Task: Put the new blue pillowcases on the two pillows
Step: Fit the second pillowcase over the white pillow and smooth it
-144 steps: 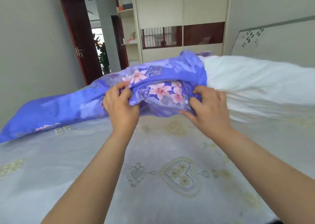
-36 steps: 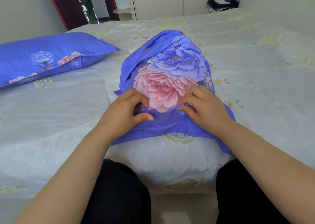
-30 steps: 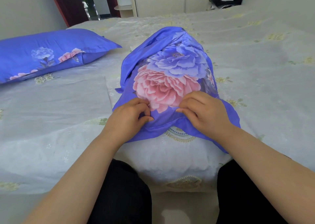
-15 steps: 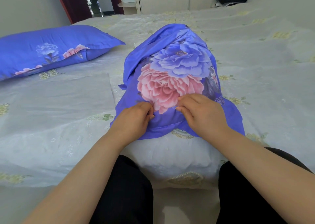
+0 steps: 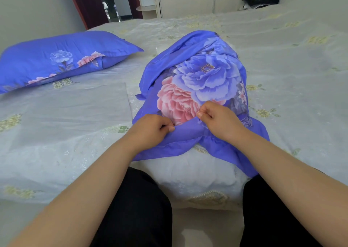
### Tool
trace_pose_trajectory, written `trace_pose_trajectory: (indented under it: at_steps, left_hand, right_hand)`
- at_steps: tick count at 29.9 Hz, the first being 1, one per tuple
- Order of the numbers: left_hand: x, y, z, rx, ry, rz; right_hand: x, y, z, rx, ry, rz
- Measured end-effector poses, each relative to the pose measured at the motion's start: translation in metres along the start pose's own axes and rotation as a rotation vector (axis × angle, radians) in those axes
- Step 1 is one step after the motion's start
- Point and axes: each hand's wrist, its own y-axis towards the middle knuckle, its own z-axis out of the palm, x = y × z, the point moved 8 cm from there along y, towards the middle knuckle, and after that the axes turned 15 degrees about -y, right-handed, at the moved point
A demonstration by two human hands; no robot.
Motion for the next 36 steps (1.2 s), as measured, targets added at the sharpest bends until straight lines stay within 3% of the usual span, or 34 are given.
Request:
trace_pose_trajectory:
  at_steps: [5,10,15,17,20,24,26,31,36]
  left_hand:
    - [-0.027,0.005,-0.016,-0.029,0.336,0.097]
    - [-0.031,0.004,-0.020,-0.019,0.313,0.071]
    - [-0.046,-0.008,-0.023,-0.160,0.356,0.308]
    - [-0.053,-0.016,-0.026,-0.261,0.326,0.387]
    - [-0.055,-0.013,-0.020,-0.307,0.140,0.325]
    - [-0.031,0.013,-0.004,-0.196,-0.021,0.171]
    - [-0.013,0.026,-0.006,-0.133,-0.069,0.123]
    - [-0.002,0.035,-0.010,-0.079,-0.075,0.125]
    - [-0.005,0.029,-0.012,-0.112,0.033,0.174]
  right_hand:
    - [-0.001,-0.002,-0.005,-0.042,0.048,-0.011]
    - [0.002,-0.013,-0.011,-0.107,-0.009,-0.022]
    - [0.021,-0.037,-0.024,-0.445,-0.399,-0.132]
    - [0.025,-0.040,-0.028,-0.495,-0.446,-0.104]
    - [0.025,-0.029,-0.017,-0.295,-0.321,-0.062]
    - [0.003,-0.009,-0.003,-0.023,0.136,-0.019]
    - [-0.009,-0.002,-0.002,0.050,0.231,0.020]
    - [-0.017,-0.011,-0.018,-0.041,-0.128,0.055]
    - [-0.030,-0.034,-0.026,0.105,-0.340,-0.037]
